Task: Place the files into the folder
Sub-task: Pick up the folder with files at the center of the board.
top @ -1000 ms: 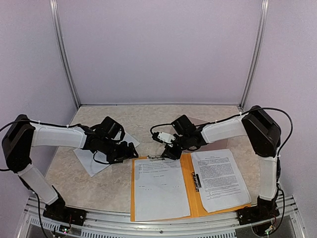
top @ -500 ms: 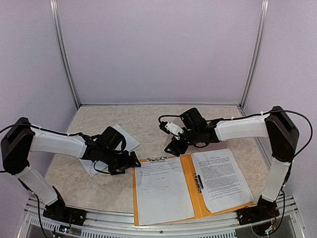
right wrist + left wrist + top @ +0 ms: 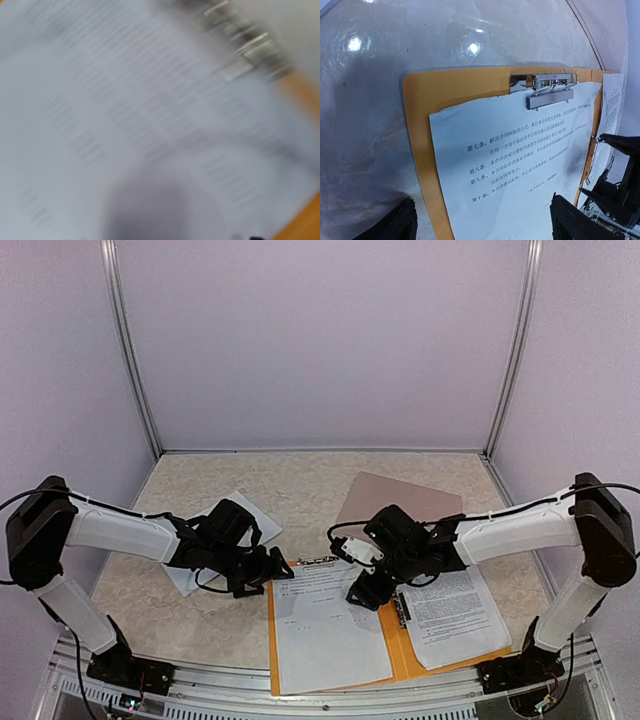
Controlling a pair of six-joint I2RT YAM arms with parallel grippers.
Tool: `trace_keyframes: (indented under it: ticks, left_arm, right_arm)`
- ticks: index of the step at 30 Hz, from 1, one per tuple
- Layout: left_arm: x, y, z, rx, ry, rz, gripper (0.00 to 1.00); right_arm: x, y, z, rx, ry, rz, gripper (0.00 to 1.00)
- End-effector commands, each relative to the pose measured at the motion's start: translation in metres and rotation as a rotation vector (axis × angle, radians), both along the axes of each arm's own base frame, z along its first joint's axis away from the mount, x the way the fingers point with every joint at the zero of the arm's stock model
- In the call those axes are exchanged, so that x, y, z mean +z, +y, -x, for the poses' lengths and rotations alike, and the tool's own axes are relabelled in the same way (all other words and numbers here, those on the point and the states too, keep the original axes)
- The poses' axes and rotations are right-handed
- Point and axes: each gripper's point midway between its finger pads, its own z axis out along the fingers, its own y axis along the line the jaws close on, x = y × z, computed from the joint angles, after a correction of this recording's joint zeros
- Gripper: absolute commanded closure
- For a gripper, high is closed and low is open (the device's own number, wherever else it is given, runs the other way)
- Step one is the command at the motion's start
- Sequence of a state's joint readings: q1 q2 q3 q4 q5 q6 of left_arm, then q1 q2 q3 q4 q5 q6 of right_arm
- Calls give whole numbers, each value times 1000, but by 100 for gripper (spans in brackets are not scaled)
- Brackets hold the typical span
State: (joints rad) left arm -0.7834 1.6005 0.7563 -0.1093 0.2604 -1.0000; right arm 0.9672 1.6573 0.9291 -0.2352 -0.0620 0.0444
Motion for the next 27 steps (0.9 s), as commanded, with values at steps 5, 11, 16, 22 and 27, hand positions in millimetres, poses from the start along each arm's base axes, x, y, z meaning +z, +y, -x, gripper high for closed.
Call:
trace_keyframes:
  ticks: [5, 11, 16, 22, 27]
  left_arm:
    - [-36, 9, 14, -4, 96, -87, 12]
    - [-37, 16, 5, 26, 99, -117, 11]
    - [-26, 24, -6, 46, 80, -125, 11]
    - [-17, 31, -12, 49, 59, -135, 11]
    - [-17, 32, -11, 52, 60, -133, 11]
  right_arm:
    - [12, 1, 95, 136, -35, 42, 12]
    - [17, 5, 151, 245, -16, 59, 5]
    - [-12, -1, 176, 316, -45, 233, 5]
    - [-33, -1, 175, 344, -82, 340, 9]
    - [-37, 2, 165, 324, -129, 381, 21]
